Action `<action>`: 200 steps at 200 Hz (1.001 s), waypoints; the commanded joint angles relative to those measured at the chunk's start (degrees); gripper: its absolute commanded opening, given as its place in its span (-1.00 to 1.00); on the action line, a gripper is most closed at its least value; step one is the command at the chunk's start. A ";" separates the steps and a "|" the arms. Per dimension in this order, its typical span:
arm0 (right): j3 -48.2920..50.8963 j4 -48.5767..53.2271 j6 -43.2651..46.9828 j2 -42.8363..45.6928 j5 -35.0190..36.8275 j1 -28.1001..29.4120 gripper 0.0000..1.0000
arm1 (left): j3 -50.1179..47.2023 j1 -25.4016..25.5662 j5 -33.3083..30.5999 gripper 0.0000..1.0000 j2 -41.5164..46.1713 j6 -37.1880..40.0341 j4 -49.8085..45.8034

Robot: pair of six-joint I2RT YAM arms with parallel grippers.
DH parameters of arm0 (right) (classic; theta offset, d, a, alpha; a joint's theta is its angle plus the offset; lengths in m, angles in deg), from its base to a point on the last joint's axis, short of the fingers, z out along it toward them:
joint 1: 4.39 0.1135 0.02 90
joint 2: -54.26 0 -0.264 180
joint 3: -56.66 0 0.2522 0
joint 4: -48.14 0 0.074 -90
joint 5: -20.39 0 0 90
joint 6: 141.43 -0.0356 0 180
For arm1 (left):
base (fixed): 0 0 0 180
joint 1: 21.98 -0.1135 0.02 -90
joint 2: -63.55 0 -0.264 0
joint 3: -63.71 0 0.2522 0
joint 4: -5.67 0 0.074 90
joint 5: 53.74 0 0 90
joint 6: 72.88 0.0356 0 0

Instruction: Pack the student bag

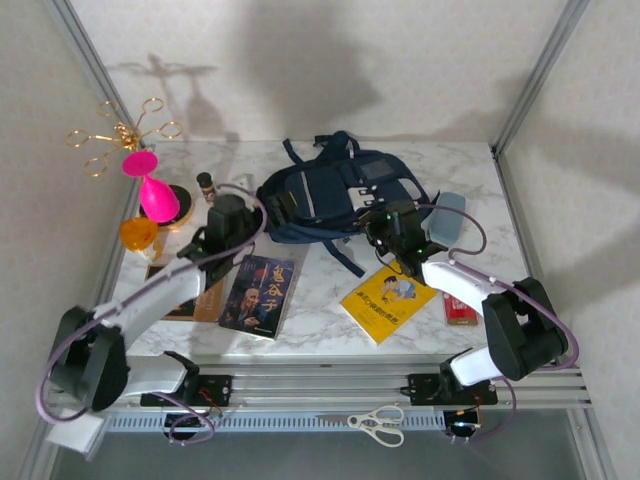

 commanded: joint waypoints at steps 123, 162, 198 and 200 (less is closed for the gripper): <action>-1.90 -5.42 -5.62 3.47 -0.07 3.94 -1.00 | 2.44 23.48 -10.81 0.28 -25.19 8.39 17.72; -1.21 -5.64 -5.88 4.01 0.03 3.95 -1.00 | 6.76 22.65 -17.34 0.09 -31.37 7.55 18.59; -0.81 -6.04 -6.06 4.11 -0.15 3.96 -1.00 | 8.12 22.25 -15.81 -0.09 -33.82 7.72 21.84; -0.74 -6.04 -6.06 4.03 -0.20 3.95 -1.00 | 8.15 22.25 -15.44 -0.10 -33.96 8.04 22.28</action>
